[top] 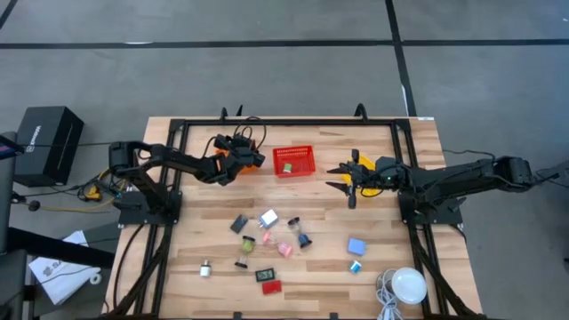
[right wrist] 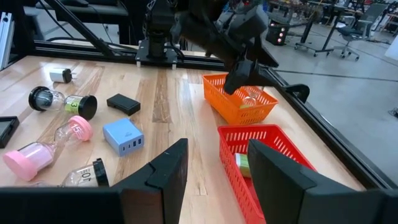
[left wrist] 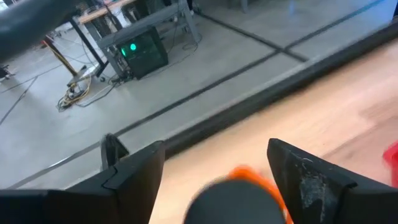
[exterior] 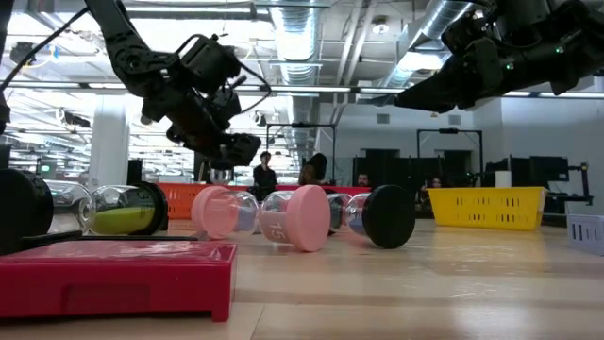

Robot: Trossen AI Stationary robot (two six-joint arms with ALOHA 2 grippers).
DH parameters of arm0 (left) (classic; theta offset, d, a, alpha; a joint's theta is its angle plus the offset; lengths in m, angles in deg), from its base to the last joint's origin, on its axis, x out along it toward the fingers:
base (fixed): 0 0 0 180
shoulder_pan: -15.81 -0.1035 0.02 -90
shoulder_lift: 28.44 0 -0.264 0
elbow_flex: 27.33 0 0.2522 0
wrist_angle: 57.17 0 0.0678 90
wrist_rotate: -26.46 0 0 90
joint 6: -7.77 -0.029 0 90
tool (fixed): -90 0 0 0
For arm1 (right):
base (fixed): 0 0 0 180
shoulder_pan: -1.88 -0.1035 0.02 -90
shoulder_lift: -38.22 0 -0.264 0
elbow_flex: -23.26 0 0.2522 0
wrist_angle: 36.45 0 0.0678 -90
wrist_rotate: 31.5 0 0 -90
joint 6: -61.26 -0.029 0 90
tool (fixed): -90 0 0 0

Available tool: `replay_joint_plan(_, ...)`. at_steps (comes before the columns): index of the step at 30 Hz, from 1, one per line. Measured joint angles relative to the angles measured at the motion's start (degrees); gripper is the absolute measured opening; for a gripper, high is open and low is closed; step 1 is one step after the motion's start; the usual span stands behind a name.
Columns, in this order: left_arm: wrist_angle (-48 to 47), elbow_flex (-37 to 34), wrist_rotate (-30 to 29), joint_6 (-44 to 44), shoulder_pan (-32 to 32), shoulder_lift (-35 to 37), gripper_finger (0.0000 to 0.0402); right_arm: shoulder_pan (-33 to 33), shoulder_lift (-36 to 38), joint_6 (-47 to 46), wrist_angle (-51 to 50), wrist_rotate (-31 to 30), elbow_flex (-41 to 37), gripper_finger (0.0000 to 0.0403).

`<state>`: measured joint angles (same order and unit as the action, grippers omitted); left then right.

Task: Pick & Place Office items
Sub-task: Put the top black digital clock into the yellow bin

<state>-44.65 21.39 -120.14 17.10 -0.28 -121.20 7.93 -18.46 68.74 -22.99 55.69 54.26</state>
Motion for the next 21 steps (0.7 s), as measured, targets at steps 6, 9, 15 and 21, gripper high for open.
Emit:
replay_joint_plan(6, -0.4, 0.0, 0.0, -2.8, 1.2, 6.2, 0.0285, 0.0, 0.0, 0.0, 0.1, 0.0, 0.0, 0.0159)
replay_joint_plan(9, -0.8, 0.0, 0.5, -4.4, 3.5, 11.3, 0.0285, 0.0, 0.0, 0.0, 0.1, 0.0, 0.0, 0.0159)
replay_joint_plan(15, -1.1, 0.0, 9.5, -4.8, 10.2, 21.5, 0.0285, -0.3, 0.0, -4.8, 0.2, 0.0, 0.0, 0.0159)
replay_joint_plan(21, -2.6, 0.0, 19.2, -4.8, 17.5, 26.2, 0.0285, -3.4, 0.0, -5.0, 1.2, 0.0, 0.0, 0.018)
